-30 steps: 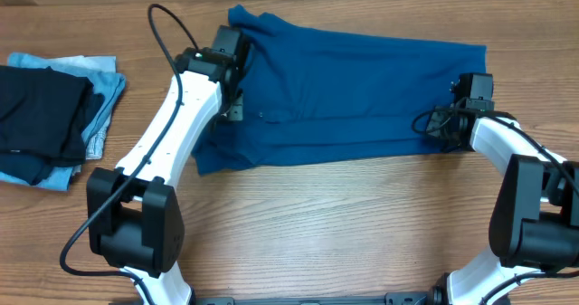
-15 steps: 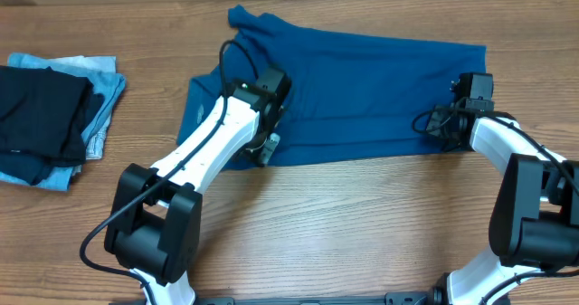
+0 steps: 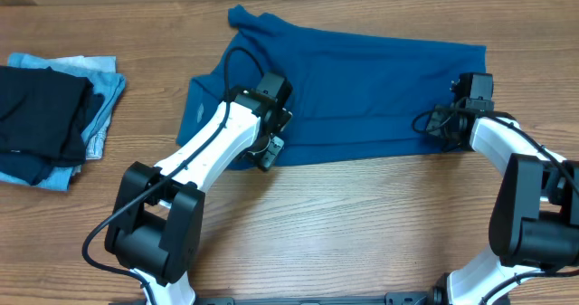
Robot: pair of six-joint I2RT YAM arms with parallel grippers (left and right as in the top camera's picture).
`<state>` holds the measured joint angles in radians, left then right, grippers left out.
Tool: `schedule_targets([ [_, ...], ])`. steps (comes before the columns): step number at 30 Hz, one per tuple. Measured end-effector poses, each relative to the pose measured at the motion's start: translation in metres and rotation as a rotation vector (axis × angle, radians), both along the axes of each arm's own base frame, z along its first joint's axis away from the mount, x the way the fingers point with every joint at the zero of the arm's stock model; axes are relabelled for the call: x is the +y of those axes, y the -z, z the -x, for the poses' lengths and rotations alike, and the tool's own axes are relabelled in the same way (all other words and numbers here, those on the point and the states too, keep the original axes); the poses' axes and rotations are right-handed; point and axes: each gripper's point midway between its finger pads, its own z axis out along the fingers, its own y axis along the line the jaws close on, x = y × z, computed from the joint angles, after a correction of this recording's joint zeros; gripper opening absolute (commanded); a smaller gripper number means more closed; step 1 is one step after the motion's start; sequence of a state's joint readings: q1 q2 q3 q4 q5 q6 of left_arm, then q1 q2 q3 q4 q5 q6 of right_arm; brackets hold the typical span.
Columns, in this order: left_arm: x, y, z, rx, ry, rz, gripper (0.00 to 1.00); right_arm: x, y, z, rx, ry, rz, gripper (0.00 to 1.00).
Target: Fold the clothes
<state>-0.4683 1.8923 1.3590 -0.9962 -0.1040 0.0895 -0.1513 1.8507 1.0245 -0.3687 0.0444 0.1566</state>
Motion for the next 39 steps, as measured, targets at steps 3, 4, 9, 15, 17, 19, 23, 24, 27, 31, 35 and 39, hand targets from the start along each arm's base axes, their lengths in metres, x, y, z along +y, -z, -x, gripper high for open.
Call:
schedule_targets([
  [3,0.001,0.006,0.005,0.012,0.004,-0.006,0.57,0.000,0.000,0.000,0.000,0.000,0.000,0.16],
  [4,0.001,0.008,0.005,0.011,0.004,-0.006,0.56,0.000,0.000,0.000,0.000,0.000,0.000,0.16],
  [9,-0.001,0.008,-0.001,-0.018,0.003,0.004,0.48,0.000,0.000,0.000,0.000,0.000,0.000,0.16],
  [15,-0.005,0.008,-0.009,-0.049,0.003,0.019,0.35,0.000,0.000,0.000,0.000,0.000,0.001,0.16],
  [17,-0.003,0.007,-0.010,-0.054,0.002,0.010,0.27,0.000,0.000,0.000,0.000,0.000,0.000,0.15],
  [19,-0.002,0.007,-0.010,-0.057,0.002,0.004,0.19,0.000,0.000,0.000,0.000,0.000,0.000,0.15],
  [23,-0.003,0.007,-0.013,-0.070,-0.007,0.005,0.09,0.000,0.000,0.000,0.000,-0.001,0.000,0.15],
  [24,-0.003,0.007,-0.014,-0.075,-0.011,0.008,0.06,0.000,0.000,0.000,0.000,0.000,0.000,0.15],
  [27,-0.002,0.006,-0.021,-0.108,-0.057,0.004,0.04,0.000,0.000,0.000,0.000,0.000,0.000,0.15],
  [31,0.006,0.004,-0.025,-0.143,-0.120,-0.035,0.04,0.000,0.000,0.000,0.000,0.000,0.000,0.15],
  [35,0.005,-0.011,-0.038,-0.191,-0.155,-0.036,0.05,0.000,0.000,0.000,0.000,0.000,0.000,0.15],
  [39,0.000,-0.040,-0.069,-0.315,-0.175,-0.027,0.08,-0.001,0.000,0.000,-0.003,0.002,-0.004,0.15],
])
